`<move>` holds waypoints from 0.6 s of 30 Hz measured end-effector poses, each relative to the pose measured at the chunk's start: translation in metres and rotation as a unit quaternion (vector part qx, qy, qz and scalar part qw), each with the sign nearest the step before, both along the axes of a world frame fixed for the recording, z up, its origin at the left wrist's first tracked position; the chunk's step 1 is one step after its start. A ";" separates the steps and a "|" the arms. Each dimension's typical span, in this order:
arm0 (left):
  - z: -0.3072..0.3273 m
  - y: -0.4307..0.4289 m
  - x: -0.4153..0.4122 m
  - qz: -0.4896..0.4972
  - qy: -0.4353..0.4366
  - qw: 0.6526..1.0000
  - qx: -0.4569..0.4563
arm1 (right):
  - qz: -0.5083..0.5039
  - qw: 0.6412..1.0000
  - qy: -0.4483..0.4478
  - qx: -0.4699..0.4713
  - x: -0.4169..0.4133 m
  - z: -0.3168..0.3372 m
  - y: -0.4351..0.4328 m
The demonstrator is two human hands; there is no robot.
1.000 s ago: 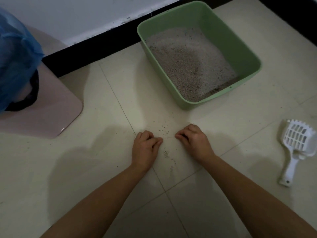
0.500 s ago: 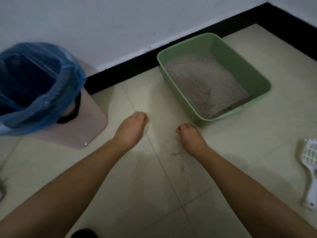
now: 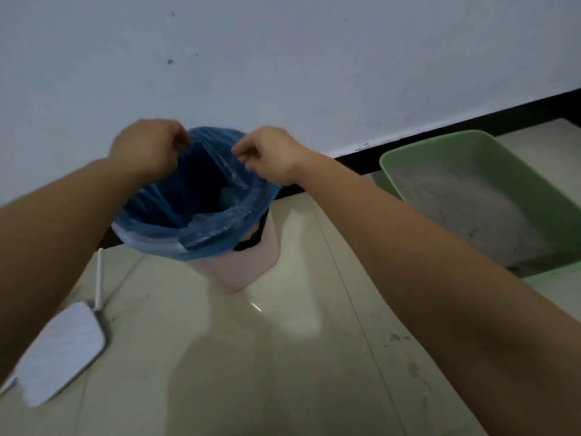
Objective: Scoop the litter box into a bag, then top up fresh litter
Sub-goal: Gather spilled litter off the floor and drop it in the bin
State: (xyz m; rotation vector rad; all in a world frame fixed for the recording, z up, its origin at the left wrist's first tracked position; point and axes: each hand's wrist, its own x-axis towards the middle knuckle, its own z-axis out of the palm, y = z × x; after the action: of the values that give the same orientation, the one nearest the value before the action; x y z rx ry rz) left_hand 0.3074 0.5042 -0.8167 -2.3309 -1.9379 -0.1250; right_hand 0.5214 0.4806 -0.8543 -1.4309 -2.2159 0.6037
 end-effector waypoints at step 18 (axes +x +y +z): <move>-0.034 -0.003 -0.023 0.055 -0.040 0.997 -0.023 | -0.003 0.999 -0.030 0.029 -0.012 -0.011 -0.008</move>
State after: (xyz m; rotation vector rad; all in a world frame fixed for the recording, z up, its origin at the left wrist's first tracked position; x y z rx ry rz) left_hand 0.2841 0.5013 -0.8511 -2.2739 -2.1233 -0.1679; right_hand 0.5094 0.4731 -0.8651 -1.4424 -2.2554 0.4966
